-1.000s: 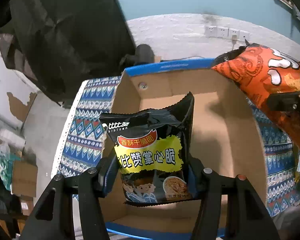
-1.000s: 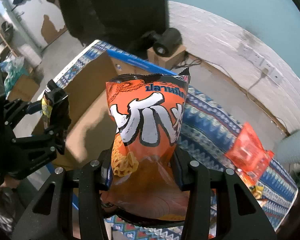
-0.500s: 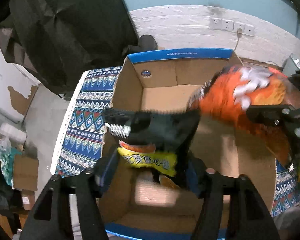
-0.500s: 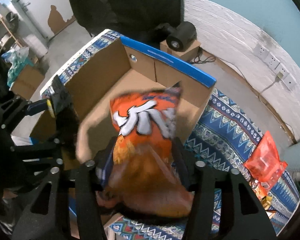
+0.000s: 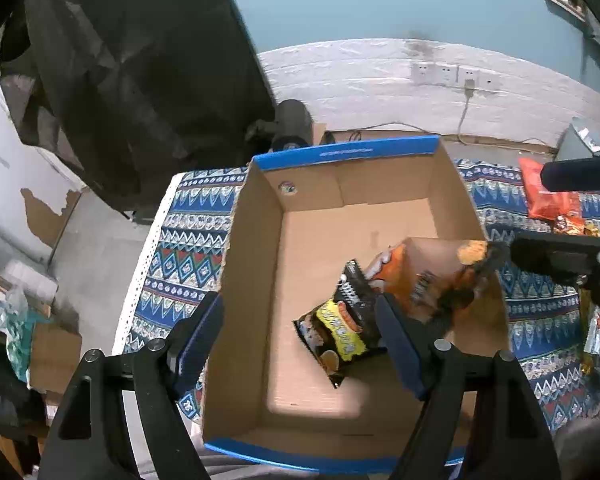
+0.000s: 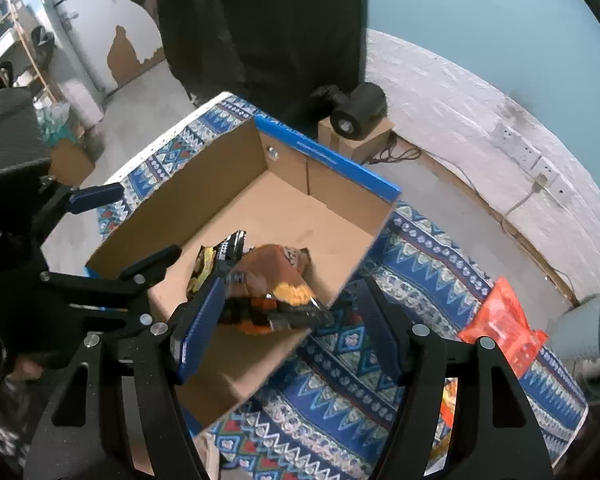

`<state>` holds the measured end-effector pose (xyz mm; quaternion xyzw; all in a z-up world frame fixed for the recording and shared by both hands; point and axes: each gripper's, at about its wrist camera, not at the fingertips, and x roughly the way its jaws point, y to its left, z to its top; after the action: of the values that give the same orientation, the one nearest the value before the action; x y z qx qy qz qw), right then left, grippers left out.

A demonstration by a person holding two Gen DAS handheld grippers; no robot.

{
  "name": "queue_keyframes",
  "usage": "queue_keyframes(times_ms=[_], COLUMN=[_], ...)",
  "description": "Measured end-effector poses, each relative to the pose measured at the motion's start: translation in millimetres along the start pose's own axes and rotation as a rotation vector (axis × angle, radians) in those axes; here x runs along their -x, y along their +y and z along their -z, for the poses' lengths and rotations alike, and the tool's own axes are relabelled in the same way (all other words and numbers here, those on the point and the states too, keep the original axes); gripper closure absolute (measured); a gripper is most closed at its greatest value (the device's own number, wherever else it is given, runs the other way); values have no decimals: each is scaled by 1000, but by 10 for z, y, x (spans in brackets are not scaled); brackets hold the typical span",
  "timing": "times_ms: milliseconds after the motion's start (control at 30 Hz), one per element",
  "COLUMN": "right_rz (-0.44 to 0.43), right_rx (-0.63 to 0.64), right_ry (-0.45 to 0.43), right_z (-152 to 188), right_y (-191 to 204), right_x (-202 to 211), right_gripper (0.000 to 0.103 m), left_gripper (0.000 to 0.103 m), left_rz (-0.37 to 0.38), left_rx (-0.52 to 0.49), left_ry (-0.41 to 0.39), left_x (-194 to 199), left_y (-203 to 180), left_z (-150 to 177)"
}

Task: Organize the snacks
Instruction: 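Open both grippers to drop the bags into the cardboard box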

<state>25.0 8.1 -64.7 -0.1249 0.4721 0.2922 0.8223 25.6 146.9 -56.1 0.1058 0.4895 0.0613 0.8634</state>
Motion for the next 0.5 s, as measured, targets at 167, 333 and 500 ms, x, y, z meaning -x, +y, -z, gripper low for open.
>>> queue_keyframes(times_ms=[167,333,500], right_rz=[41,56,86], right_rx=[1,-31,-70], right_ry=[-17,-15,-15], right_z=[125,318,553], right_y=[-114,-346,-626], right_x=[175,334,498], right_gripper=[34,34,34], left_gripper=[24,24,23], left_rz=[28,74,134], left_rx=[-27,-49,-74], left_ry=[-2,-7,-1], left_x=[65,168,243], left_y=[-150,-351,-589], left_z=[-16,-54,-71])
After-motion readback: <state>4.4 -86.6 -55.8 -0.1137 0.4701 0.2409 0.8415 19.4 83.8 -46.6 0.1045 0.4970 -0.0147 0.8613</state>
